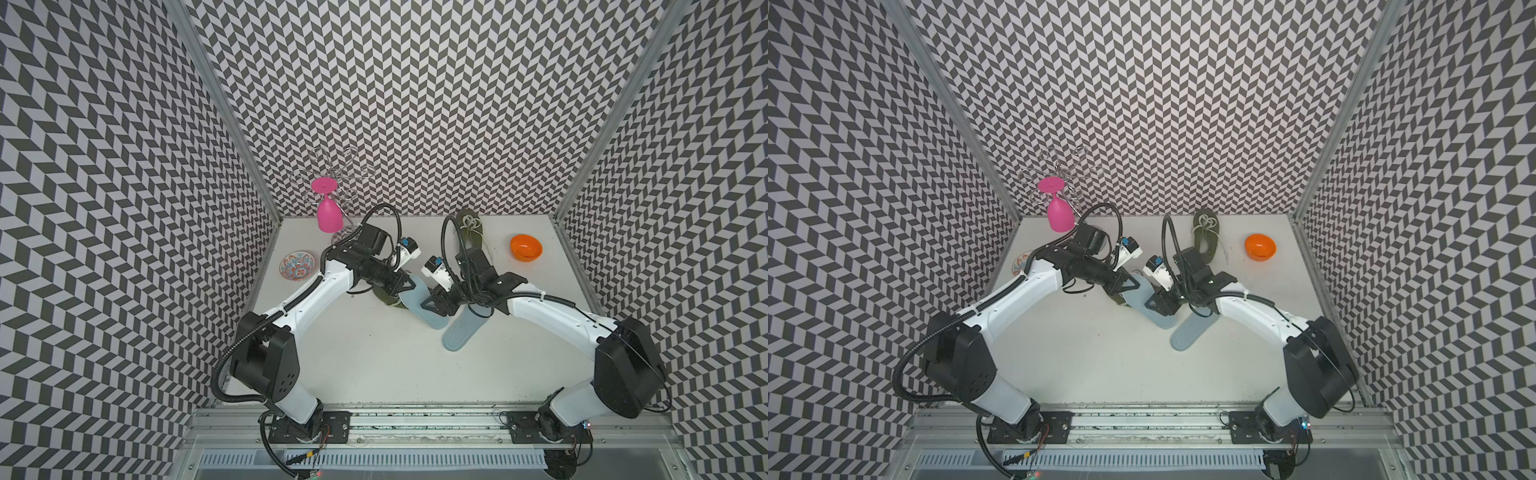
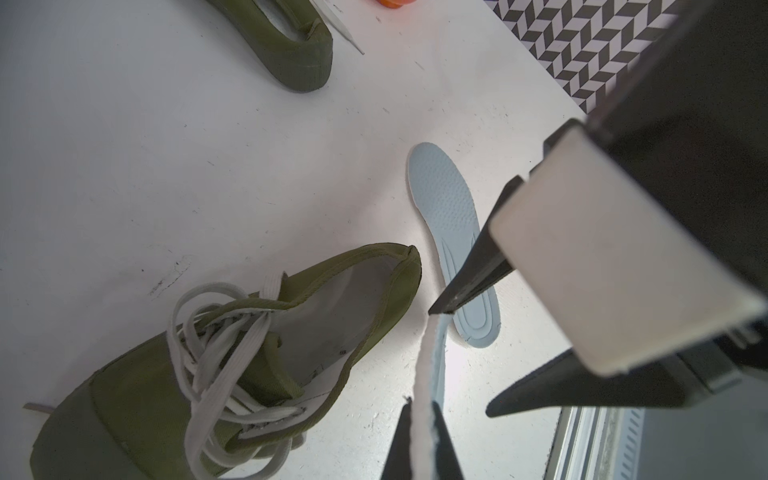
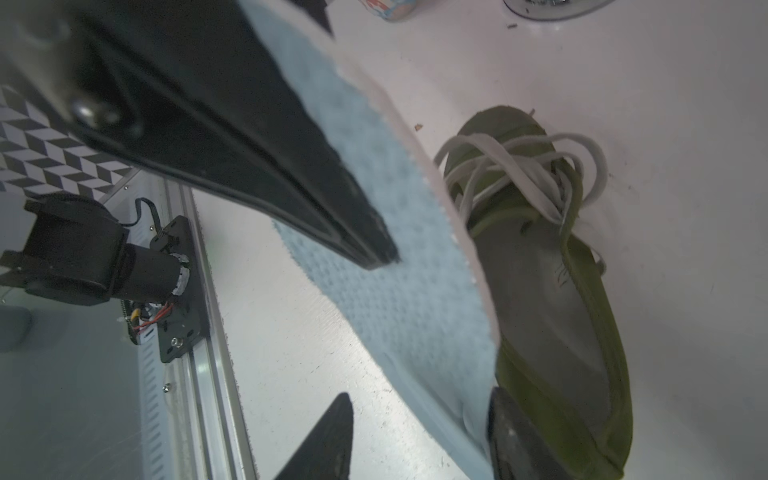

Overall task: Insert the insole into the shoe
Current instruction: Pick up the insole from the center of the board.

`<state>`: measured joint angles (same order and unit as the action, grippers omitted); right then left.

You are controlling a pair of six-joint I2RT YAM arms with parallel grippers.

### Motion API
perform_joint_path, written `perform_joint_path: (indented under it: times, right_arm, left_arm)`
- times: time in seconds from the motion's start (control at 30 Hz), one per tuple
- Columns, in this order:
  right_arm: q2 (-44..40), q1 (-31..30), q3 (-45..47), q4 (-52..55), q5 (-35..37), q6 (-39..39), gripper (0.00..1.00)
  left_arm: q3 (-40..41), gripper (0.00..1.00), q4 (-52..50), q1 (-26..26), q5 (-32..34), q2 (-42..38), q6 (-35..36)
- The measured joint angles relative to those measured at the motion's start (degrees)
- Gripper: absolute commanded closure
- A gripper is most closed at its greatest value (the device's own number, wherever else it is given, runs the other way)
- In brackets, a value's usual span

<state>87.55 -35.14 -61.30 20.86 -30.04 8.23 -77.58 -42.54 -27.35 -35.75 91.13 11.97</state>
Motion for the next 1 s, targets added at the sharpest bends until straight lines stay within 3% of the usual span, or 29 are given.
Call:
perform_joint_path:
  times: [0.1, 0.47, 1.0]
  right_arm:
    - [0.00, 0.00, 1.95, -2.89, -1.60, 1.25, 0.31]
    - [0.00, -2.29, 4.15, -11.28, -2.64, 1.88, 0.25]
    - [-4.13, -12.02, 13.38, -25.99, 19.06, 3.93, 0.20]
  left_arm:
    - [0.00, 1.00, -0.02, 0.00, -0.07, -1.31, -1.20]
    - [-0.24, 1.00, -0.83, -0.09, 0.96, -1.49, -5.22]
    - [-0.20, 1.00, -0.85, 3.54, 0.50, -1.49, -18.18]
